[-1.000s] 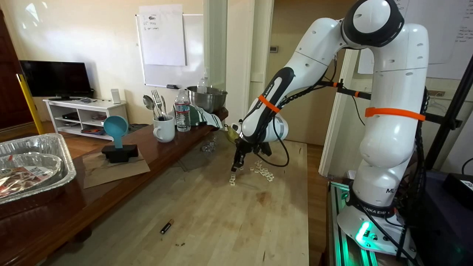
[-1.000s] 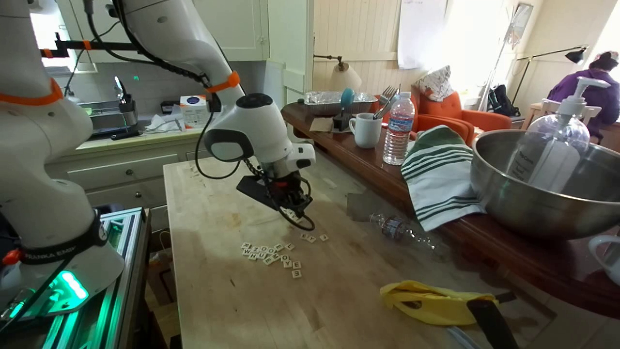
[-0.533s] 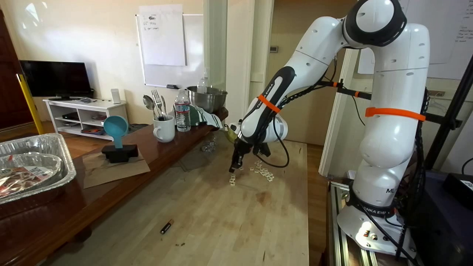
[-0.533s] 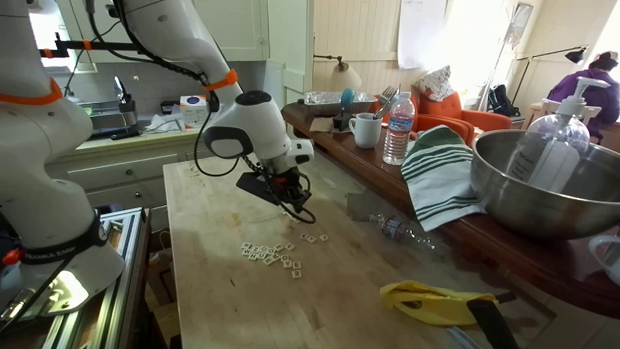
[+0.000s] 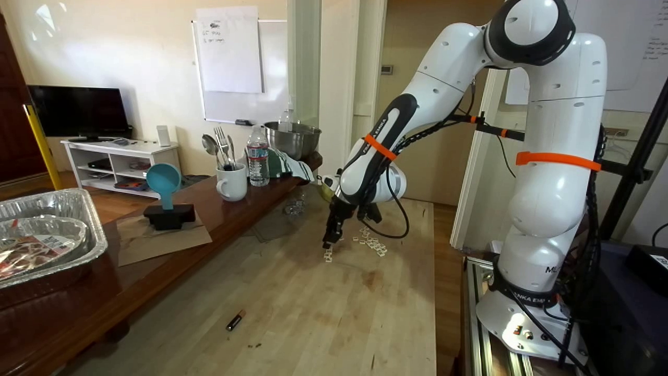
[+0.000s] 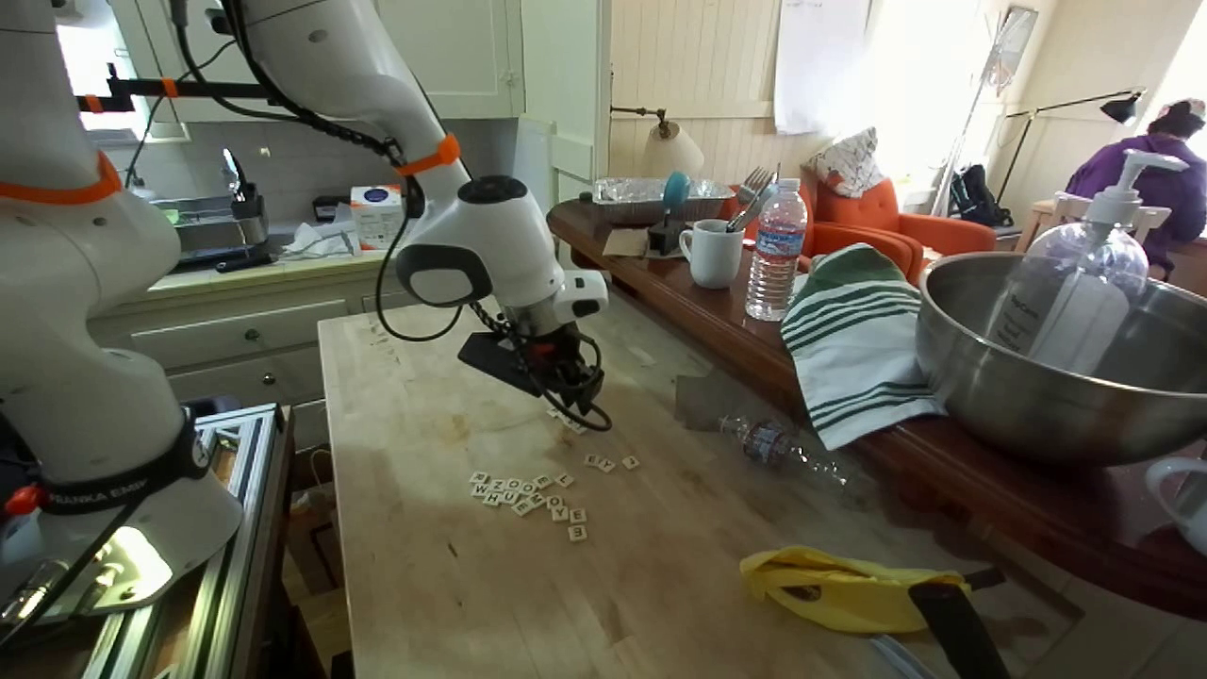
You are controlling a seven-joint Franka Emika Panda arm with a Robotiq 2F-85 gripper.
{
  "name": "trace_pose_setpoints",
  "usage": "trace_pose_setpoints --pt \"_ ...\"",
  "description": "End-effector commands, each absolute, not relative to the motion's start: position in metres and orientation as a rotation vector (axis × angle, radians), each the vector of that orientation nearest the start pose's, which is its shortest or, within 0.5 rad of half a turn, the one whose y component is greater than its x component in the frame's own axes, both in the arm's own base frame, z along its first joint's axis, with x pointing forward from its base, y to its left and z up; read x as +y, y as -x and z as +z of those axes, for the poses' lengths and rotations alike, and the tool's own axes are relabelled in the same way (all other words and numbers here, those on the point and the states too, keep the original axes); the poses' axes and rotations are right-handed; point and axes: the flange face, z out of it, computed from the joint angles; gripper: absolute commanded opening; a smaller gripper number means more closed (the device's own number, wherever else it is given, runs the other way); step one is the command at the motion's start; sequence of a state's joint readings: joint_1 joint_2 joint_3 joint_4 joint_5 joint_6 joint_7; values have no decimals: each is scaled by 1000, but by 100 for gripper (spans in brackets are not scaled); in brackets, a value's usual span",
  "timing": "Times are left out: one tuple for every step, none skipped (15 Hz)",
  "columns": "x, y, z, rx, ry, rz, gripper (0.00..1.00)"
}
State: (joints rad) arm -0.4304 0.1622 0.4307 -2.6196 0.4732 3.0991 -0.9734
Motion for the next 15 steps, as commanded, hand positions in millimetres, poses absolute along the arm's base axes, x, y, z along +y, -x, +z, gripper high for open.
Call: trace_pose_setpoints --pt "-30 -447 230 -707 3000 -495 64" --pt "-29 -447 229 -702 2998 -490 71" --pt "-28 -447 230 -699 2991 -484 80" --pt "-26 -446 230 -700 2990 -478 86" --pt "-24 -446 230 -697 2986 -471 93" --pt "-23 -446 232 -689 2981 -466 99" --pt "-22 -445 233 -685 2980 -462 100" --pt "-20 -445 235 -678 2979 -461 100" --pt "-19 -445 236 -674 2979 -456 100" --pt "-18 -444 237 -668 2978 -451 100" --pt "-17 -444 239 -657 2979 -446 100" --pt "-22 -452 232 -690 2979 -475 100" --pt "-22 -452 233 -689 2979 -478 100" --pt "-22 -452 234 -689 2979 -479 99" --pt "-22 -452 233 -689 2979 -479 99"
